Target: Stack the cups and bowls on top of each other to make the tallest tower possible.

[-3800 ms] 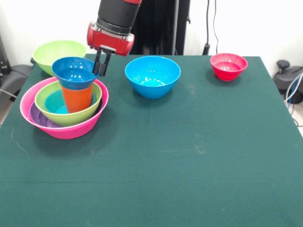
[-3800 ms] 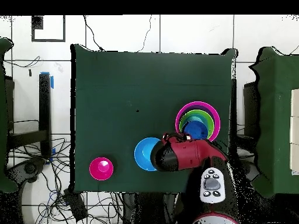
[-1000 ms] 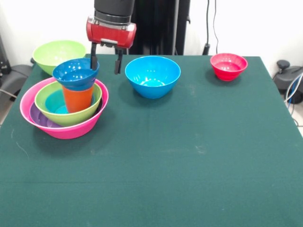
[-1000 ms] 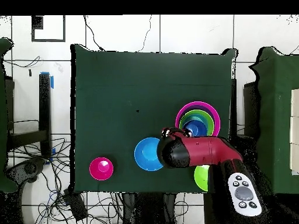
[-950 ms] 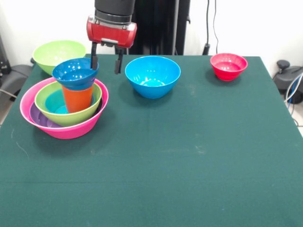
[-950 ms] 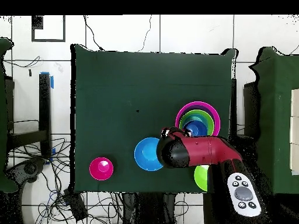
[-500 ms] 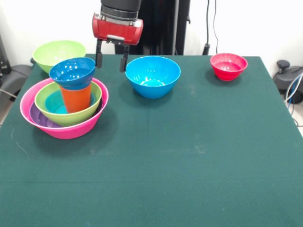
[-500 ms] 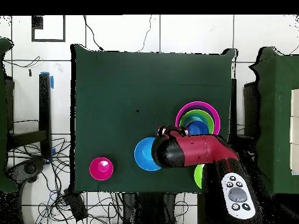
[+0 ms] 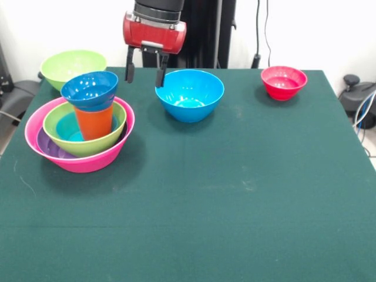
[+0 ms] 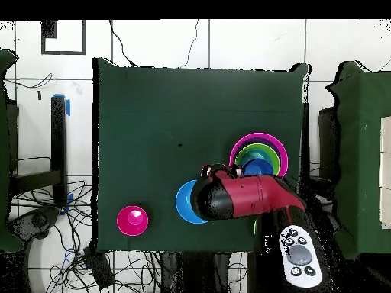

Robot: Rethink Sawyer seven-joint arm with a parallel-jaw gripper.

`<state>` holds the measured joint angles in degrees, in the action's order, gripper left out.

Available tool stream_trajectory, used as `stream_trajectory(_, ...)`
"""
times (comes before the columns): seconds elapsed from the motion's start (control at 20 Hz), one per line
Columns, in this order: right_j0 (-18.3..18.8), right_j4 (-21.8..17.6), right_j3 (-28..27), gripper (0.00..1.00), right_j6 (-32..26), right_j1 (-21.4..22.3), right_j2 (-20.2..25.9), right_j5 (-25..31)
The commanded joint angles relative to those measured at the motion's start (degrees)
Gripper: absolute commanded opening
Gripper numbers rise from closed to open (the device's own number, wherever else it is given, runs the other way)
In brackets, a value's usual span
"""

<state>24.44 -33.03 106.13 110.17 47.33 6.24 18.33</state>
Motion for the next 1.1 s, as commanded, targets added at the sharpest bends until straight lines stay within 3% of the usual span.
stream_trajectory(0.05,-1.53,-3.25,-0.67,1.0,-2.86,2.21,-1.03,7.44)
stream_trajectory(0.4,0.24,-2.01,-0.3,1.0,-4.7,2.9,0.19,8.22)
stream_trajectory(0.65,3.1,-0.19,0.16,1.0,-6.79,1.08,3.7,9.54)
stream_trajectory(0.7,4.28,0.9,0.36,0.0,-7.72,0.84,5.28,11.74)
stream_trajectory(0.9,5.7,3.53,0.33,0.0,-9.83,0.9,7.25,17.78)
stream_trajectory(1.0,6.25,2.87,1.74,0.0,-8.18,1.76,7.79,14.22)
stream_trajectory(1.1,6.58,2.79,2.1,0.0,-7.94,2.27,8.21,14.37)
